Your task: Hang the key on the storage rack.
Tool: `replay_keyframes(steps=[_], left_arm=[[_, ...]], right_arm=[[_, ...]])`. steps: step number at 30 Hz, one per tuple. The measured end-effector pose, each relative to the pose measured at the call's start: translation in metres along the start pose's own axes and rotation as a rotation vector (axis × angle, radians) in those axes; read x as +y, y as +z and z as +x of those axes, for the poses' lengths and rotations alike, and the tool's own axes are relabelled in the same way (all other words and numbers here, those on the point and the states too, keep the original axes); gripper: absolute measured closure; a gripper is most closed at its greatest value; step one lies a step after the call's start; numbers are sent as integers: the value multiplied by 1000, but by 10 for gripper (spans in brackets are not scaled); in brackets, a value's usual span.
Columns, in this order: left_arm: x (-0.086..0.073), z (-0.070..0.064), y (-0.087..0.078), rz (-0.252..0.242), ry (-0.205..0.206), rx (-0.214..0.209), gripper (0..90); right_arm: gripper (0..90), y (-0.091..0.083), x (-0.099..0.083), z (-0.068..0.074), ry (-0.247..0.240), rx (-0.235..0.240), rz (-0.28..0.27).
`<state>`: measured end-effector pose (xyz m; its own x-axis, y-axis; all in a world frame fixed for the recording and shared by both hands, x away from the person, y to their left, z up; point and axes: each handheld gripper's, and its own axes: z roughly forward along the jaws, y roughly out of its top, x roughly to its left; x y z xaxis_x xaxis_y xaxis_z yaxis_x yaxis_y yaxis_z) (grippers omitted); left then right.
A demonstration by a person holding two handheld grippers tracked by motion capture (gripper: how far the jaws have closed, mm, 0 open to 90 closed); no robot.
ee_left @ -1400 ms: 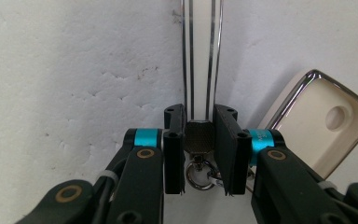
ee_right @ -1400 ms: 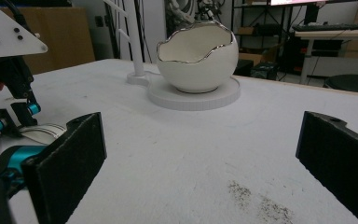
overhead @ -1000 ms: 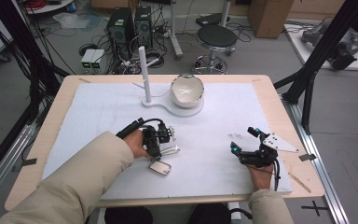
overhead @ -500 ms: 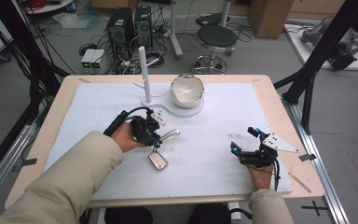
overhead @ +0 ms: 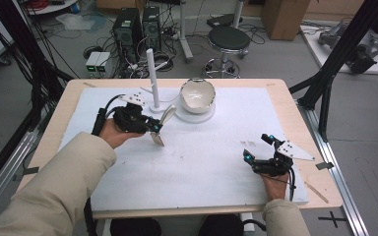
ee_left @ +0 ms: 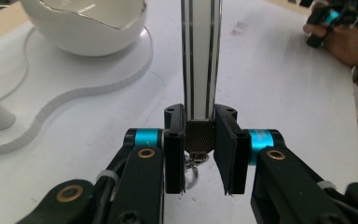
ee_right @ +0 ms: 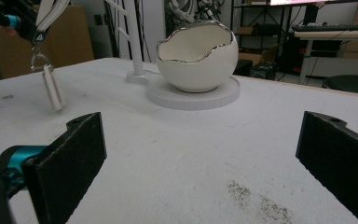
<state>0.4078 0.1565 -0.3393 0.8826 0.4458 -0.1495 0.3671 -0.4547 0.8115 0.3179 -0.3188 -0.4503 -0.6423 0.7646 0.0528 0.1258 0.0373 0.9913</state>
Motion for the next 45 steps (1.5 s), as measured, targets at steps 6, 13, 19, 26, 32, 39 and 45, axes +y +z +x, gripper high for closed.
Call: replay_keyframes(steps=[6,13,19,26,32,39,45], left_arm=[[5,21,-15,-88,-60,5,743],[8,42,-19,-151,-120,14,743],[1,59,-18,-177,-182,22,743],[-7,76,-11,-191,-250,14,742],[-10,85,-7,-186,-290,25,742],[0,90,-7,-167,-295,26,742],[2,96,-9,-149,-310,35,742]], right_arm=[[6,0,0,0,-2,5,-1],[6,0,0,0,-2,6,-2],[6,0,0,1,4,6,4],[6,0,0,1,4,6,3],[6,0,0,1,1,4,3],[6,0,0,1,-6,4,4],[6,0,0,1,-6,4,4]])
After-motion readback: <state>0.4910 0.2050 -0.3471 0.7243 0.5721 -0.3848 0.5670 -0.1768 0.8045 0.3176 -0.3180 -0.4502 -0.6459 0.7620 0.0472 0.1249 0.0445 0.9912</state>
